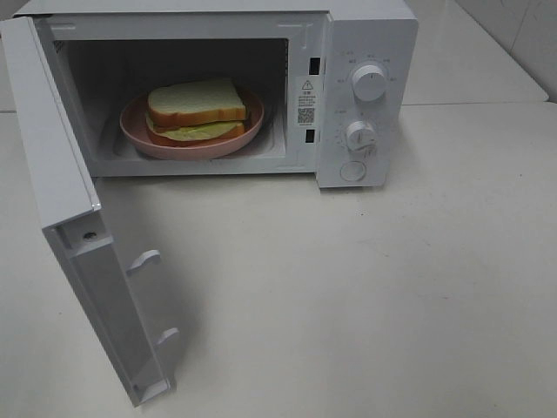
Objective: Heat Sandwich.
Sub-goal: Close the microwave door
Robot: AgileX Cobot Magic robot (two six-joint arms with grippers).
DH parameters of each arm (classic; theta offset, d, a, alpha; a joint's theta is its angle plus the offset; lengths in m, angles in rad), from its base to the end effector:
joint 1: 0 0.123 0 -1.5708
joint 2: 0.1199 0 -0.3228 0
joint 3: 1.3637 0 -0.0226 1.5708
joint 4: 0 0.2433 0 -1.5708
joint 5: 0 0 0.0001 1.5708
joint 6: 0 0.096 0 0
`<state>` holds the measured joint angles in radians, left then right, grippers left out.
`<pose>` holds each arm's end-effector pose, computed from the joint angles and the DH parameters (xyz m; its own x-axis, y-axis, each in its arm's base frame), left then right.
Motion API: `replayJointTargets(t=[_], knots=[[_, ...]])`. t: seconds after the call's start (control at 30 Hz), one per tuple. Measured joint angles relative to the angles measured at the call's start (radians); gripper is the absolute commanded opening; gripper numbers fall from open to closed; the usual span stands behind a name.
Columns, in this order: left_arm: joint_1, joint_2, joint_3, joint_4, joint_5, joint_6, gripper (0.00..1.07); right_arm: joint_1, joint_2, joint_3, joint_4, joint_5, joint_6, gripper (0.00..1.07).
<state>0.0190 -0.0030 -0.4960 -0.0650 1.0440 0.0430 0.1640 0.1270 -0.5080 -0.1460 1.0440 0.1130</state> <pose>-0.0443 -0.0062 0.2717 -0.4407 0.0019 -0.8976 0.0359 0.9992 -0.0155 -0.0237 -0.0162 0.2803 -0.5352 -0.0492 -0.8433 -0.0366 0.9987 -0.0350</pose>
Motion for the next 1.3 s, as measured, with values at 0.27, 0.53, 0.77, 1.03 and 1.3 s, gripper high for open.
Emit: replayJointTargets(t=[0.27,0.53,0.77,1.03,1.3], knots=[[0.000,0.000,0.000,0.000,0.000,0.000,1.00,-0.114,-0.092,0.001,0.025,0.000,-0.003,0.76],[0.000,0.000,0.000,0.000,0.000,0.000,1.00,-0.123,-0.131,0.002,0.069,0.001,-0.043,0.76],[0.000,0.000,0.000,0.000,0.000,0.000,1.00,-0.123,-0.131,0.002,0.070,0.001,-0.054,0.75],[0.000,0.000,0.000,0.000,0.000,0.000,1.00,-0.123,-0.131,0.002,0.070,0.001,-0.056,0.75],[0.000,0.000,0.000,0.000,0.000,0.000,1.00,-0.123,-0.131,0.002,0.070,0.001,-0.058,0.75]])
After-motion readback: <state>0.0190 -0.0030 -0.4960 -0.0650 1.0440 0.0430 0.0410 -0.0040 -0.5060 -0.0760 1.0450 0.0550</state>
